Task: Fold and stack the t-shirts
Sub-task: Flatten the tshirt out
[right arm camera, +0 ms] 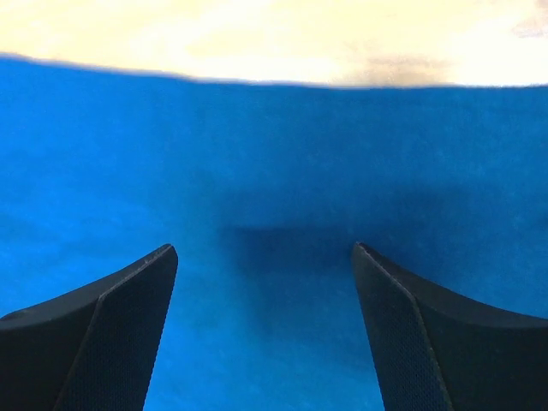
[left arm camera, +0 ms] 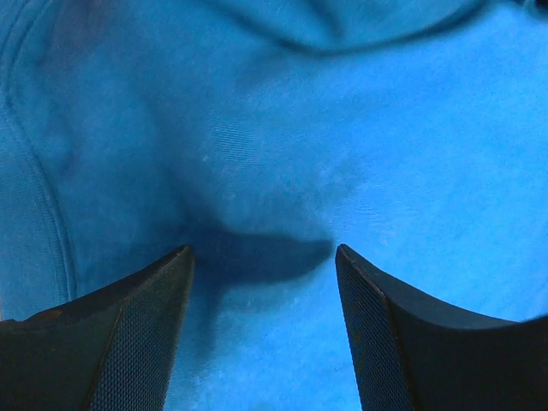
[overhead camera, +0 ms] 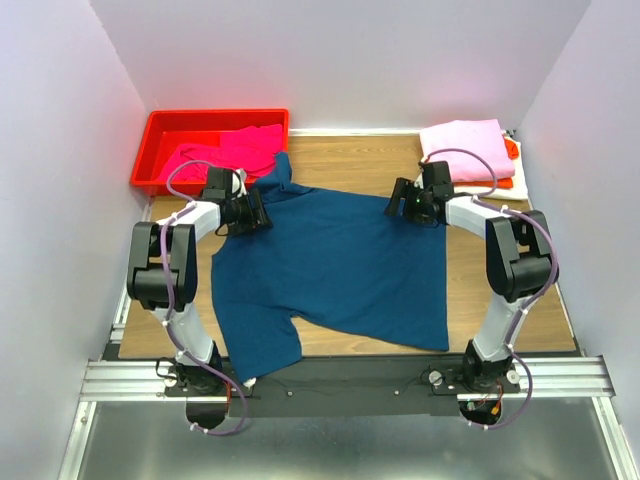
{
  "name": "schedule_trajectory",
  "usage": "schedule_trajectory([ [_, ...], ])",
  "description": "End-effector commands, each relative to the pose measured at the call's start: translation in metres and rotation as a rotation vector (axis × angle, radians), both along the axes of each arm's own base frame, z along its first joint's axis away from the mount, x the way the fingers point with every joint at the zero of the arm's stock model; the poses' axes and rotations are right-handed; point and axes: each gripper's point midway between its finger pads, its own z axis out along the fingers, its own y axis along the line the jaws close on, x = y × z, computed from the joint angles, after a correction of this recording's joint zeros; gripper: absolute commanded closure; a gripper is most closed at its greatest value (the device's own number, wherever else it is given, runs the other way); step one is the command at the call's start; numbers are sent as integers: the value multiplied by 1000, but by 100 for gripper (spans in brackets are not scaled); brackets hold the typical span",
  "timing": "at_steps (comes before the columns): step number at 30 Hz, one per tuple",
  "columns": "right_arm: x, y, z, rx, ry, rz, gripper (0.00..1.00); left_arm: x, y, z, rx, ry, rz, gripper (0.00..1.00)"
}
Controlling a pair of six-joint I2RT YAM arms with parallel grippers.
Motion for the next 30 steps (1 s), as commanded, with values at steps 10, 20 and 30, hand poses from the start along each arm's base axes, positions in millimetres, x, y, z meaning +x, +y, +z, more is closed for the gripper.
schedule_trajectory([
  [10,9,-40,-54,-82,140,-195,11,48,-9,-10,-56,-75,-2,25],
  [20,66,-53,-30,-130,50,-195,10,99,-15,33,-77,-220,-10,25],
  [30,54,-20,44,-7,-65,-23,10,59,-3,85,-37,-325,42,25],
])
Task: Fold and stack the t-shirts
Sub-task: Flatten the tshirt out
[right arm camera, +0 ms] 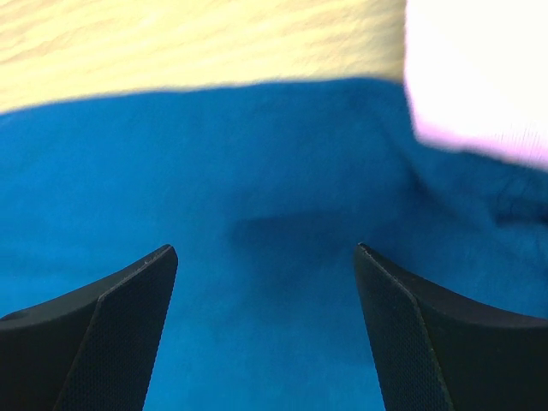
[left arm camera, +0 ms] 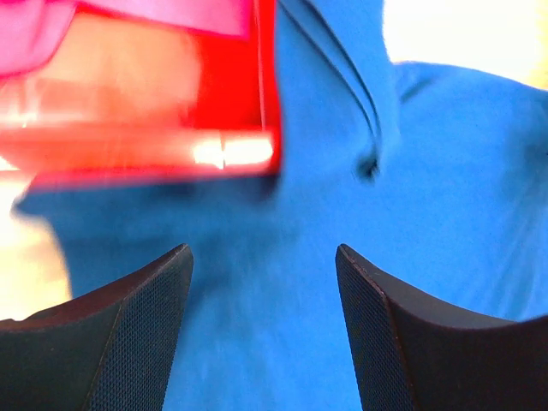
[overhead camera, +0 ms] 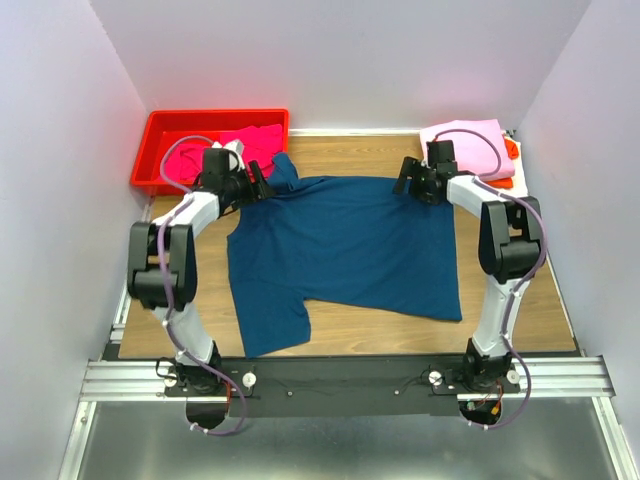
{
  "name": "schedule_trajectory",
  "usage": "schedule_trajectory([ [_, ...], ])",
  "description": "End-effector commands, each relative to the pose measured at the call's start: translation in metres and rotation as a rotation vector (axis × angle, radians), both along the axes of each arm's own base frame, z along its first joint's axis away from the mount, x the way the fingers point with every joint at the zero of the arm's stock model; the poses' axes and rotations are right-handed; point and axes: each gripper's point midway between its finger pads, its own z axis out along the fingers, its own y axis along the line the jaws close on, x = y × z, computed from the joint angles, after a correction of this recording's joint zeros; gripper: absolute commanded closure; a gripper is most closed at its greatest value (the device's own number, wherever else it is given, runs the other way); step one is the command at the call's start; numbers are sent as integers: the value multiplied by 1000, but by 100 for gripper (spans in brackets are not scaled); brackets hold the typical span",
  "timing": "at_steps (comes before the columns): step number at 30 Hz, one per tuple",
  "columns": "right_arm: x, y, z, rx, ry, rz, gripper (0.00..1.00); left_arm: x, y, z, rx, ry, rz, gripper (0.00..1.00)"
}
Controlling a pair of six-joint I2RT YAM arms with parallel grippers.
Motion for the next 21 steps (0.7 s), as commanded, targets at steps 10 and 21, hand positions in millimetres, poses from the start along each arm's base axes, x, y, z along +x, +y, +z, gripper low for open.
schedule_trajectory([
  [10,-102,39,15,107,114,136,11,-99,11,-12,61,159,137,25],
  [21,-129,44,-26,93,236,103,11,-118,12,-66,86,273,116,25],
])
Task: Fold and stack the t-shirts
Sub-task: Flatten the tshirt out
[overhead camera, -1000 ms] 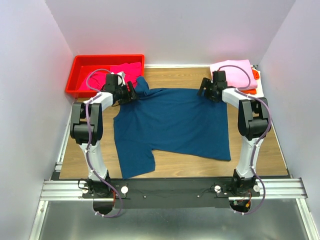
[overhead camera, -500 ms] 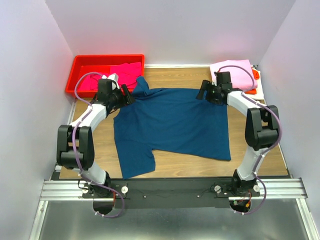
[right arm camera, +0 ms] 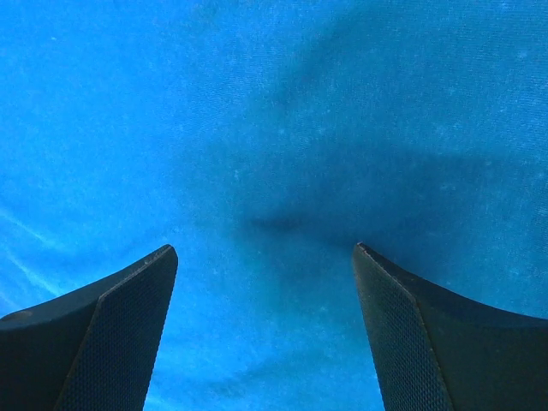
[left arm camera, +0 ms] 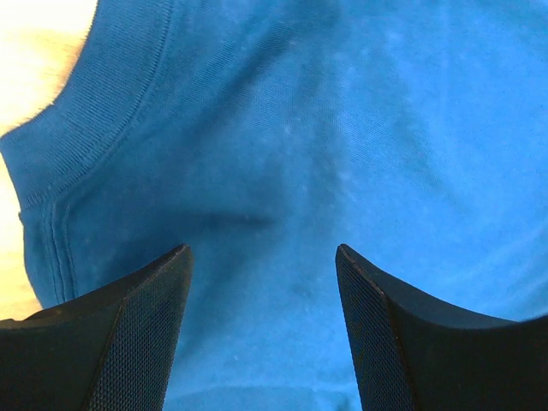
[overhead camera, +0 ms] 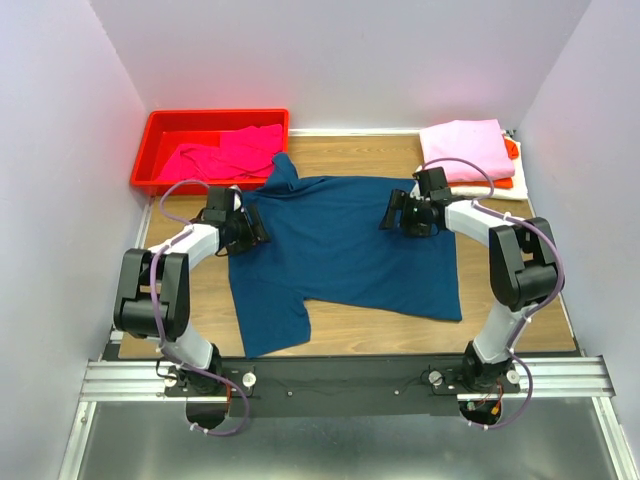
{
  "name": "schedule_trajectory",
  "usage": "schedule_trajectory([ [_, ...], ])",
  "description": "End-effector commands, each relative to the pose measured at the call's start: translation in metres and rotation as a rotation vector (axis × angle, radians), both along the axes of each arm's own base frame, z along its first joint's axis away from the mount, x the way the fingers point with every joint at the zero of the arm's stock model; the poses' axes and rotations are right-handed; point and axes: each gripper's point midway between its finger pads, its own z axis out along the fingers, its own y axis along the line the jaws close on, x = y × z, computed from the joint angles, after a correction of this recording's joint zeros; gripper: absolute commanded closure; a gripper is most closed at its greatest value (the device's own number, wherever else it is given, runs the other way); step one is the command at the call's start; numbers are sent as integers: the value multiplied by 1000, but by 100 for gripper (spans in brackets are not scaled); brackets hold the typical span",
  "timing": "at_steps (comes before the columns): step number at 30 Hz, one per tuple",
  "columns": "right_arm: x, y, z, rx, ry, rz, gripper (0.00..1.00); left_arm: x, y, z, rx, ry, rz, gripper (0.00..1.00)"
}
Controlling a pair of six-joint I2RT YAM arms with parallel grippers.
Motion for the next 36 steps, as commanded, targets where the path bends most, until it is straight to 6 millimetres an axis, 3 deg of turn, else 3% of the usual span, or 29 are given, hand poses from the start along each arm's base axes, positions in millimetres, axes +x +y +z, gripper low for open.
schedule_trajectory([
  [1,-9,-4,-25,-22,82,-32,11,5,0,-18,14,19,-5,24],
  [5,0,-6,-30,-33,91,-71,11,13,-3,-30,4,28,-15,24],
  [9,16,-7,-34,-46,84,-100,11,38,-3,-34,9,8,-4,24],
  [15,51,-12,-42,-101,50,-140,11,93,-7,-12,7,-80,-8,24],
  [24,99,-5,-29,-106,-27,-130,11,137,-9,4,50,-169,-74,24],
  [30,109,5,4,-89,-109,-36,11,141,-10,45,58,-285,-100,23],
  [36,89,14,29,-79,-146,44,11,113,-12,53,33,-295,-106,23],
])
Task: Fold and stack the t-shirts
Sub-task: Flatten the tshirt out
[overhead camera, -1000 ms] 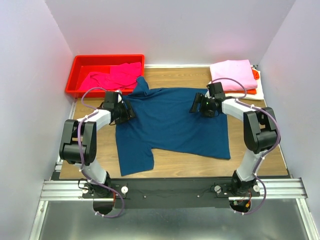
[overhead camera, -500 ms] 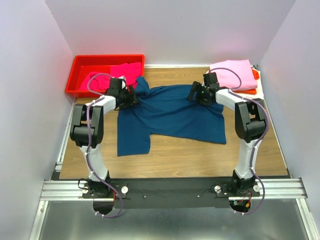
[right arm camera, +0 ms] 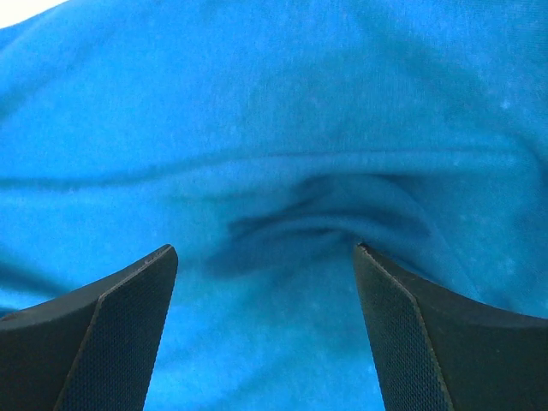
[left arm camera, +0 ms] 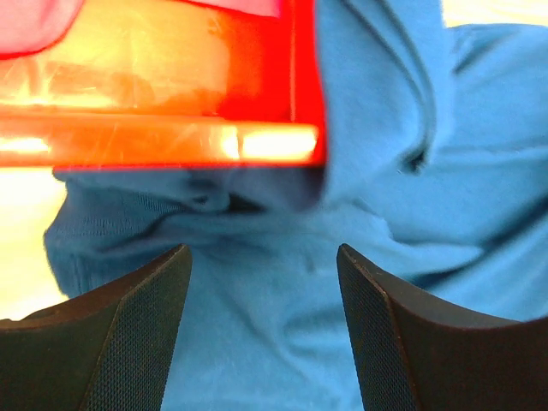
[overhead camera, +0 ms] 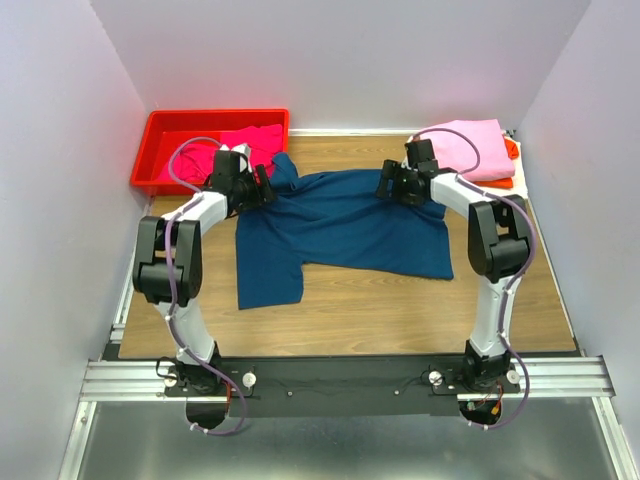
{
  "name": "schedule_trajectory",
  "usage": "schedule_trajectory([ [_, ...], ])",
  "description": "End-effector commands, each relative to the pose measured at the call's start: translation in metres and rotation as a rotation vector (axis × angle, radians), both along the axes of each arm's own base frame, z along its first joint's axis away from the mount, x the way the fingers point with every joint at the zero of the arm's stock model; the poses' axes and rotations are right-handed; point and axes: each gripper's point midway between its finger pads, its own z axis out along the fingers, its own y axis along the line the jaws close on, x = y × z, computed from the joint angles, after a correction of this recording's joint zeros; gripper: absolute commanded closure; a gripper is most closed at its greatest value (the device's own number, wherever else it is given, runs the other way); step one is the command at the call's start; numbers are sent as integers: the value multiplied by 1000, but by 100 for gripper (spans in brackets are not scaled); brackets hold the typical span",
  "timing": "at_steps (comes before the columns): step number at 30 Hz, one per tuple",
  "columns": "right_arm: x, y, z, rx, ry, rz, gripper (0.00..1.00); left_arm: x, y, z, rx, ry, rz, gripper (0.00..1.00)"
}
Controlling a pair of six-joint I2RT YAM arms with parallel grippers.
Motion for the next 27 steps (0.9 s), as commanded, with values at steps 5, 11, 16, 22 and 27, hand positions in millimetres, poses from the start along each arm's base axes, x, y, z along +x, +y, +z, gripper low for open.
schedule_trajectory([
  [5,-59,22,9,14,50,134,11,-43,5,13,-8,-25,10,23],
  [11,-90,29,-16,24,140,135,12,-79,6,-17,-37,42,26,23],
  [16,-83,28,-24,7,146,121,13,-73,-1,-39,-68,71,9,24],
  [22,-72,22,-41,-32,165,65,13,-47,9,-40,-79,50,43,23],
  [27,-53,20,-38,-52,134,31,13,-16,12,-29,-90,3,55,23],
])
